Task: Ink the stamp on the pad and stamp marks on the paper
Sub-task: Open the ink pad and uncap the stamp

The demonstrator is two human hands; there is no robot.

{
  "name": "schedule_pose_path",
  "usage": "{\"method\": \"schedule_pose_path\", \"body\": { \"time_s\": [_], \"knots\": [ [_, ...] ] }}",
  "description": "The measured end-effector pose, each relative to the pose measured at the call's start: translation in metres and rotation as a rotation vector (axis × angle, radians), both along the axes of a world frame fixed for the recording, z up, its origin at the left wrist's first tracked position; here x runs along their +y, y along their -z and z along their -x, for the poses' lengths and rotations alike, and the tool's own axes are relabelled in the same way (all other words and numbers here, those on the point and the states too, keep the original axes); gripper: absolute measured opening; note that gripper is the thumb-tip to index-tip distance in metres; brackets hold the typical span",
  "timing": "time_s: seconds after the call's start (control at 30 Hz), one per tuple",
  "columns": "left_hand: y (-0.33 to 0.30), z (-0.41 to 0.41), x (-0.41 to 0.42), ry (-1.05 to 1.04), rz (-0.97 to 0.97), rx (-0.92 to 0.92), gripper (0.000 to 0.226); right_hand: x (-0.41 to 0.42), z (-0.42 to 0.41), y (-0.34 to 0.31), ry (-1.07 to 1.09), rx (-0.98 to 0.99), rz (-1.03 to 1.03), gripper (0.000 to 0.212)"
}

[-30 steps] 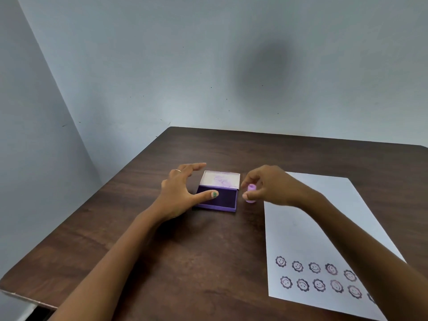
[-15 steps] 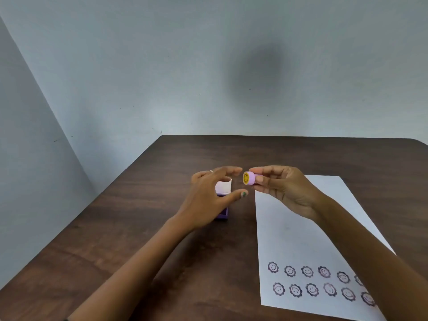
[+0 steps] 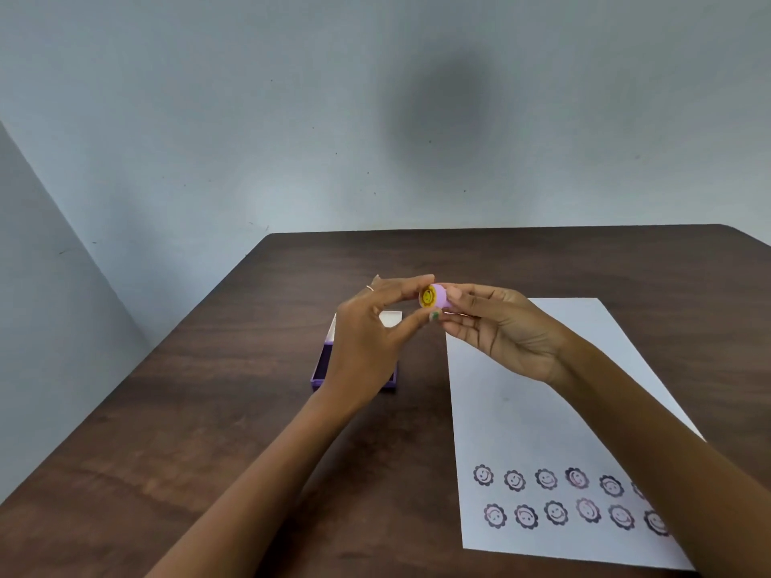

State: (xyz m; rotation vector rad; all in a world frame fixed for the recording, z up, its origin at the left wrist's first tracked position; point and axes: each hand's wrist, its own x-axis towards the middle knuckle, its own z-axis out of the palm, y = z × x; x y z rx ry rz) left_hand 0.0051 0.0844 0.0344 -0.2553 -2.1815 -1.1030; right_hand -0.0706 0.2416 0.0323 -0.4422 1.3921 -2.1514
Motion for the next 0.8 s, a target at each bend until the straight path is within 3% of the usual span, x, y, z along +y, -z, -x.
{"method": "schedule_pose_path", "body": {
  "time_s": [0.5, 0.63, 0.8],
  "knots": [
    [0.007, 0.007, -0.011, 0.032, -0.145, -0.117, 0.025, -0.002, -0.003, -0.001, 0.168, 0.138, -0.001, 0.019],
    [0.016, 0.008, -0.011, 0.060, 0.067, -0.219, 0.016, 0.001, -0.001, -0.001, 0.206, 0.085, 0.015, 0.018],
    [0.020, 0.006, -0.009, 0.023, 0.485, -0.324, 0.026, 0.005, 0.002, 0.001, 0.265, 0.052, 0.010, 0.021]
  ]
}}
